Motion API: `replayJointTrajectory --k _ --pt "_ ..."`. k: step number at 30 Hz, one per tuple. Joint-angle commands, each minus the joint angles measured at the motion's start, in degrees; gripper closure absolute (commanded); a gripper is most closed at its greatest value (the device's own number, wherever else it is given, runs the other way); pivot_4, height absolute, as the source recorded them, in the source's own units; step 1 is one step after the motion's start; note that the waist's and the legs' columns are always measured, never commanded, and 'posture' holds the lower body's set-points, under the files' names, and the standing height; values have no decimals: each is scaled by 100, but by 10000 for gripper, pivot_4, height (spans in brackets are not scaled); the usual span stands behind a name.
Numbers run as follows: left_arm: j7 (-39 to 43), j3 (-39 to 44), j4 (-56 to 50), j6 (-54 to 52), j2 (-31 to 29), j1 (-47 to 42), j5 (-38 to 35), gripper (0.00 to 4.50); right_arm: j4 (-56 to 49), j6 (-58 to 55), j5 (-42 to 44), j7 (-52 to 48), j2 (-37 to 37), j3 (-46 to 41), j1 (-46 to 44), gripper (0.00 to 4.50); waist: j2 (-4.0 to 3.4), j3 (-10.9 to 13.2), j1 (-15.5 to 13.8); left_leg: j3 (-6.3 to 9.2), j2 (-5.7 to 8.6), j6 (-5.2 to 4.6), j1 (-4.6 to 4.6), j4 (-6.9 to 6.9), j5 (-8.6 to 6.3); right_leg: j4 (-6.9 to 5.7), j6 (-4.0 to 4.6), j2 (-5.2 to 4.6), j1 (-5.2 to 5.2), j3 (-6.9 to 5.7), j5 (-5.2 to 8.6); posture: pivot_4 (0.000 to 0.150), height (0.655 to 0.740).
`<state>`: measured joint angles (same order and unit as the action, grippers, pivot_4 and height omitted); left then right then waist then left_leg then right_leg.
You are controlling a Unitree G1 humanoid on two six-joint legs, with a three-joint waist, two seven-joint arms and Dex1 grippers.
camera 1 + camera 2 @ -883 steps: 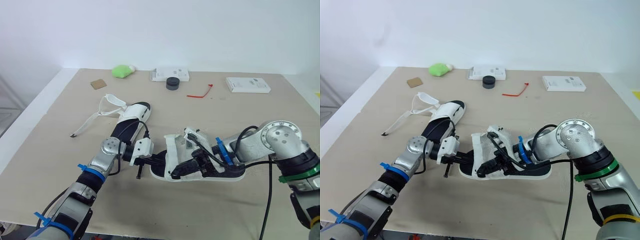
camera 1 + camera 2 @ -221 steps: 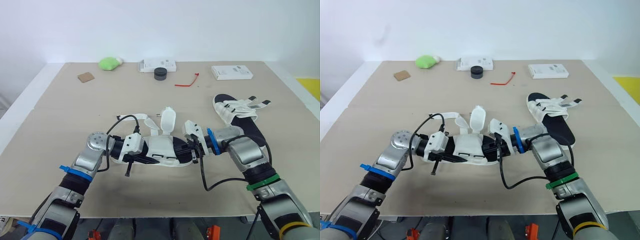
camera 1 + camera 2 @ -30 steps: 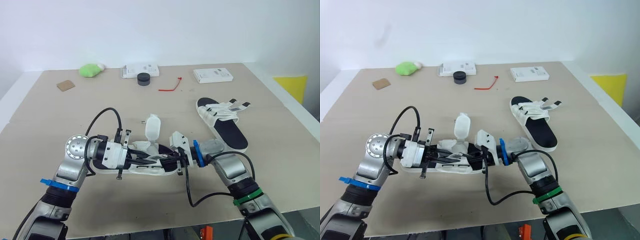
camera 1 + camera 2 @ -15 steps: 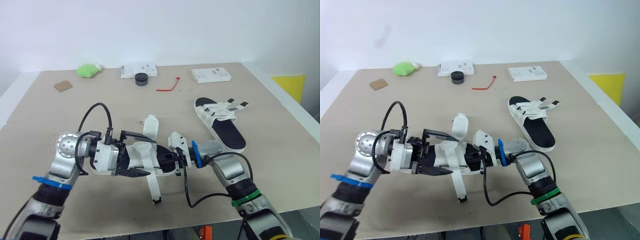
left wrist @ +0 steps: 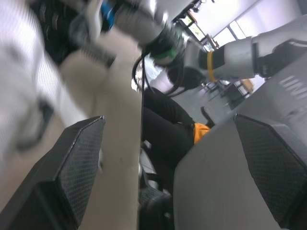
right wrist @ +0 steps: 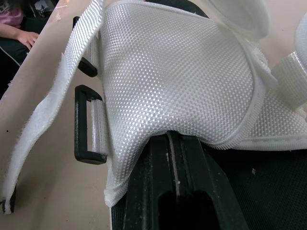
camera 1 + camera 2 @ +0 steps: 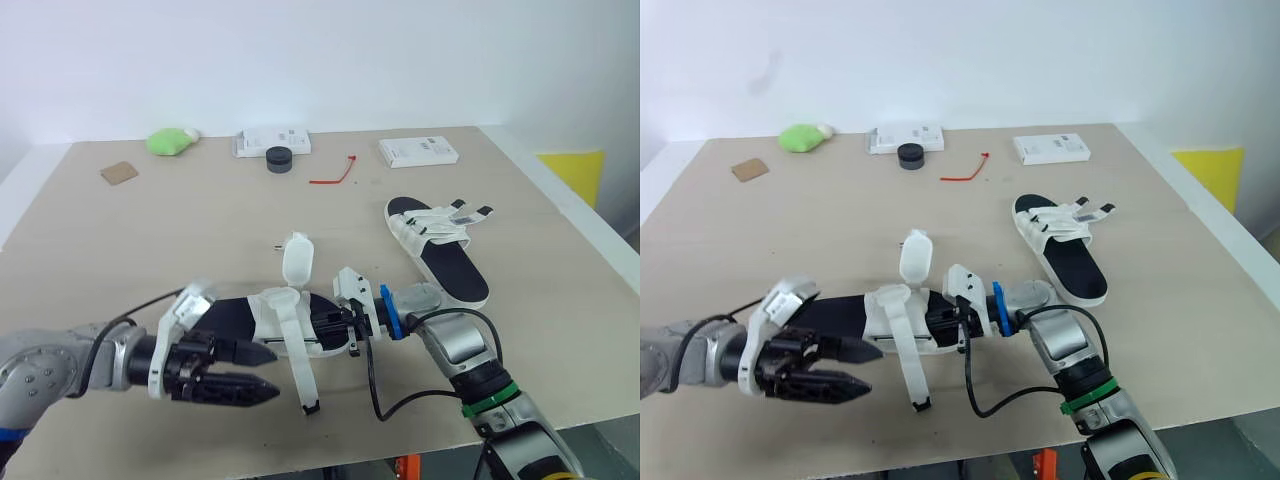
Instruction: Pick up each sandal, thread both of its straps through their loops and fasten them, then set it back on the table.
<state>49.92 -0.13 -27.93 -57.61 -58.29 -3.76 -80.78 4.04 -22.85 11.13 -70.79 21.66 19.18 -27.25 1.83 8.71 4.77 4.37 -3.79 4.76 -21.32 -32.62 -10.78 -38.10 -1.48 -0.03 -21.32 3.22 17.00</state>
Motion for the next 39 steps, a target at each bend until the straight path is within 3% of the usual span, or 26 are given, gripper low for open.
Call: replayJointTrajectory --k 1,8,12,23,27,30,32,33,35,39 --pt "-464 -88 -21 -10 295 344 450 686 314 -501 -259 26 104 665 539 45000 0 0 0 0 0 5 1 0 -3 -1 2 0 0 1 3 1500 7400" --pt "-1212 -501 469 58 1396 151 1352 686 145 -641 -230 47 159 658 577 45000 27 -27 -31 -21 0 37 9 -1 -25 0 0 1 1 20 20 1500 7400" --pt "-1144 -622 687 -50 1655 -56 1630 686 94 -691 -209 77 185 637 577 45000 38 -39 -38 -26 1 48 10 -3 -33 0 -8 -2 4 25 26 1500 7400" --pt "-989 -810 1116 -958 2341 -1226 1527 686 29 -714 -142 247 232 628 624 45000 22 -56 -62 -32 18 65 11 -87 -50 1 -17 -4 14 58 28 1500 7400" --pt "-1092 -638 1136 -1254 2533 -1397 1359 12313 40 -708 -126 286 215 630 618 45000 27 -57 -56 -37 18 74 0 -87 -56 0 -39 3 28 73 19 1500 7400" --pt "-1140 -469 1196 -1413 2653 -1447 1179 26289 107 -687 -119 300 187 619 570 45000 21 -54 -54 -37 16 60 0 -87 -65 0 -46 8 26 76 15 1500 7400" --pt "-1133 -395 1195 -1462 2700 -1412 1129 33229 120 -687 -110 310 176 615 553 45000 24 -55 -54 -37 15 57 0 -87 -67 0 -45 10 26 77 16 1500 7400" --pt "-1112 -376 1198 -1458 2701 -1368 1148 34369 115 -688 -103 310 175 614 551 45000 23 -54 -54 -37 15 57 0 -87 -67 0 -45 10 26 77 16 1500 7400" --pt "-1064 -340 1194 -1457 2685 -1286 1176 42738 126 -687 -95 311 168 610 538 45000 23 -54 -53 -37 16 57 0 -88 -67 0 -46 10 25 79 15 1500 7400" --pt "-956 -187 1118 -1536 2572 -1164 1039 44435 149 -681 -85 306 169 610 513 45000 24 -54 -37 -37 16 58 3 -94 -67 0 -27 10 24 85 26 1500 7400"
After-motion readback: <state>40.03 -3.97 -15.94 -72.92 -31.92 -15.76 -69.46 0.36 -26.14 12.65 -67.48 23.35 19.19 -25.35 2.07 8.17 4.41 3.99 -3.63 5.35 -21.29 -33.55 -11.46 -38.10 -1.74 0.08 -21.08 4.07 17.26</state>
